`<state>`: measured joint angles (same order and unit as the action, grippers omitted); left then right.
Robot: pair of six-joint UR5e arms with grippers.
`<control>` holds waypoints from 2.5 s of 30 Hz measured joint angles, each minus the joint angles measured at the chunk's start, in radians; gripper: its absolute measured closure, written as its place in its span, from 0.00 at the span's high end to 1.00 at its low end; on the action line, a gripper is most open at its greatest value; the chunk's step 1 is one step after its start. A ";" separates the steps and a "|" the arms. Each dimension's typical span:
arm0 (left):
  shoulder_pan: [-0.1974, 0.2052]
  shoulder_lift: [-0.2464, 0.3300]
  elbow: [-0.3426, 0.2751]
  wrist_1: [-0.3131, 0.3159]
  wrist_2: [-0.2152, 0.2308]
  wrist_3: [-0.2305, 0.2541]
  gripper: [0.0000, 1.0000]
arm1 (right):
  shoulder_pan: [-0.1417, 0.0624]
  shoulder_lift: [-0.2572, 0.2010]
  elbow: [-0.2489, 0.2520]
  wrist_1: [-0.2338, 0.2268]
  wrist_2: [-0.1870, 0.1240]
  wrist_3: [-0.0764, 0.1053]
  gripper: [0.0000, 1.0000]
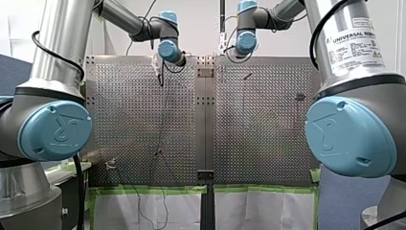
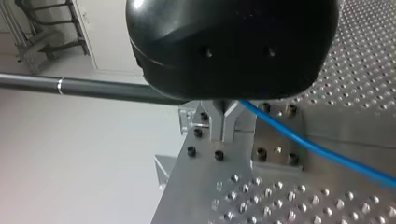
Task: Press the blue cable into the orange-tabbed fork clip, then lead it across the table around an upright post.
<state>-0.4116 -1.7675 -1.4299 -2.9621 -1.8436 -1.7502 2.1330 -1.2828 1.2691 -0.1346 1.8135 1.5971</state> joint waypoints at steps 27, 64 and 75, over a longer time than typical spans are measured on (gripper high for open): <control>-0.150 -0.135 0.244 -0.125 -0.039 -0.019 0.00 | -0.083 -0.001 0.007 0.041 0.015 -0.010 0.00; -0.235 -0.386 0.582 -0.191 -0.005 -0.062 0.00 | -0.233 0.028 0.010 0.043 -0.050 0.001 0.00; -0.233 -0.423 0.671 -0.193 0.013 -0.065 0.00 | -0.270 0.051 -0.005 0.031 -0.111 0.021 0.00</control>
<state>-0.6445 -2.1900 -0.7588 -3.1552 -1.8310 -1.8153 1.8627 -1.2314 1.2641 -0.1038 1.7028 1.6176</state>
